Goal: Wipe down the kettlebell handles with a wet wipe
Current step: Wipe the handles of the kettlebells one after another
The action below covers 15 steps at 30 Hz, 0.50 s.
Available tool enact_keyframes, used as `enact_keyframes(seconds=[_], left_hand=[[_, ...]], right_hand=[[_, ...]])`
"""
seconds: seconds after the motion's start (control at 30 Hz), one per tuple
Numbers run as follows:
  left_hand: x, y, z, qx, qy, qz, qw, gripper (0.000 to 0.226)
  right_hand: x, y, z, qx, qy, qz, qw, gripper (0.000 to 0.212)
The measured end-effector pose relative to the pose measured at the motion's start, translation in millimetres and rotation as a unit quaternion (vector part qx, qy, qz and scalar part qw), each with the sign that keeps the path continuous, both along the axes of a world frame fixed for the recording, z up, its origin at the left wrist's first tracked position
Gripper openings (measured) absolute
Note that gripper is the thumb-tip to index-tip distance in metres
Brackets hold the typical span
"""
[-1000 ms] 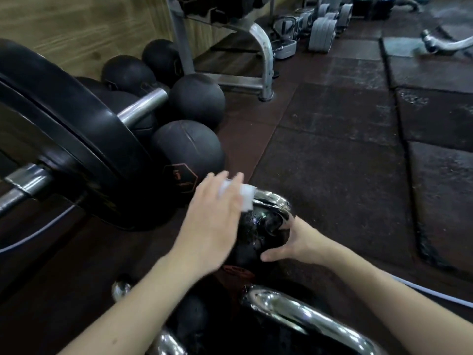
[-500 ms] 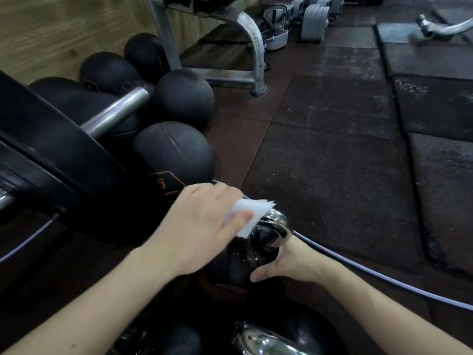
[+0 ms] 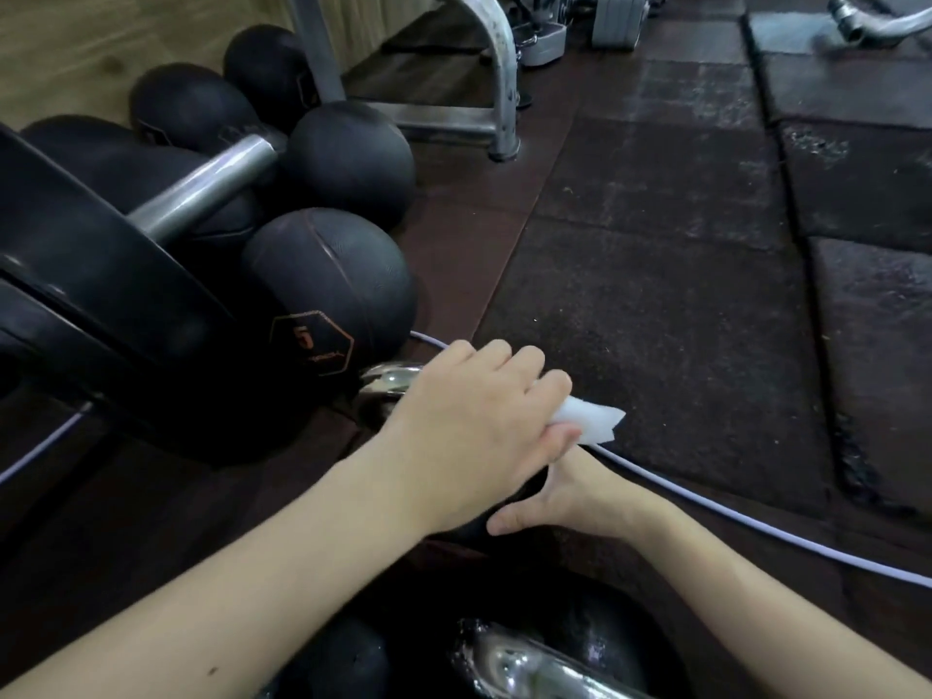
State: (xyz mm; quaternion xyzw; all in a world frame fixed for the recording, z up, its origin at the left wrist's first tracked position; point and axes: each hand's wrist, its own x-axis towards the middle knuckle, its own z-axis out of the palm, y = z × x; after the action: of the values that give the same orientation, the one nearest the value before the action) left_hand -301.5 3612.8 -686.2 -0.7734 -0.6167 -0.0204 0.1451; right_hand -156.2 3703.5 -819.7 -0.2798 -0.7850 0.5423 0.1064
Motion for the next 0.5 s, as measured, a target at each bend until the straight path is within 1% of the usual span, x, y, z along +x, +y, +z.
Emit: enact_keyframes(seconds=[0.07, 0.1, 0.13, 0.17, 0.2, 0.23, 0.27, 0.3, 0.33, 0.37, 0.4, 0.43, 0.47, 0.5], left_hand=[[-11.2, 0.9, 6.4, 0.005, -0.052, 0.020, 0.998, 0.039], [-19.2, -2.8, 10.4, -0.001, -0.083, 0.037, 0.996, 0.035], [-30.0, -9.6, 11.1, -0.015, -0.125, 0.061, 0.990, 0.034], [-42.4, -16.4, 9.5, -0.035, -0.194, 0.090, 0.976, 0.035], [-54.9, -26.2, 6.2, -0.055, -0.304, 0.113, 0.944, 0.036], [-63.3, -32.6, 1.9, -0.065, -0.427, 0.148, 0.890, 0.038], [-66.8, -32.3, 0.1, -0.057, -0.513, 0.188, 0.836, 0.041], [-71.6, -28.0, -4.0, -0.051, -0.586, 0.238, 0.773, 0.042], [-75.2, -25.6, -6.6, -0.066, -0.630, 0.282, 0.720, 0.043], [-76.3, -21.8, -5.1, -0.085, -0.623, 0.326, 0.706, 0.042], [-75.7, -24.1, -4.8, -0.089, -0.565, 0.312, 0.758, 0.039], [-71.0, -30.4, -3.5, -0.075, -0.470, 0.231, 0.849, 0.034], [-65.9, -37.6, 0.0, -0.046, -0.355, 0.137, 0.924, 0.029], [-60.8, -42.3, 2.3, -0.022, -0.263, 0.074, 0.962, 0.027]], right_hand=[[-2.0, -0.8, -2.8, -0.017, -0.001, -0.005, 1.000, 0.112], [-3.1, -0.9, -4.4, -0.020, -0.007, -0.006, 1.000, 0.116], [-3.8, -0.6, -6.3, -0.022, -0.009, -0.008, 1.000, 0.117], [-4.1, -0.3, -7.5, -0.019, -0.010, -0.008, 1.000, 0.116], [-4.2, -0.9, -6.4, -0.014, -0.012, -0.007, 1.000, 0.114], [-4.2, -1.1, -6.0, -0.007, -0.013, -0.005, 1.000, 0.112], [-4.1, -1.3, -5.8, -0.004, -0.013, -0.004, 1.000, 0.112], [-3.9, -1.3, -4.8, 0.002, -0.010, -0.001, 1.000, 0.111], [-3.4, -1.0, -4.9, -0.002, -0.004, 0.000, 1.000, 0.110], [-3.0, -0.6, -5.7, -0.006, 0.003, 0.003, 1.000, 0.108], [-3.1, -1.0, -5.2, -0.010, 0.007, 0.005, 1.000, 0.106], [-2.8, -1.1, -4.0, -0.006, 0.009, 0.007, 1.000, 0.106], [-3.4, -1.4, -2.3, -0.001, 0.013, 0.008, 1.000, 0.107], [-4.1, -1.5, -2.0, 0.005, 0.015, 0.010, 1.000, 0.109]])
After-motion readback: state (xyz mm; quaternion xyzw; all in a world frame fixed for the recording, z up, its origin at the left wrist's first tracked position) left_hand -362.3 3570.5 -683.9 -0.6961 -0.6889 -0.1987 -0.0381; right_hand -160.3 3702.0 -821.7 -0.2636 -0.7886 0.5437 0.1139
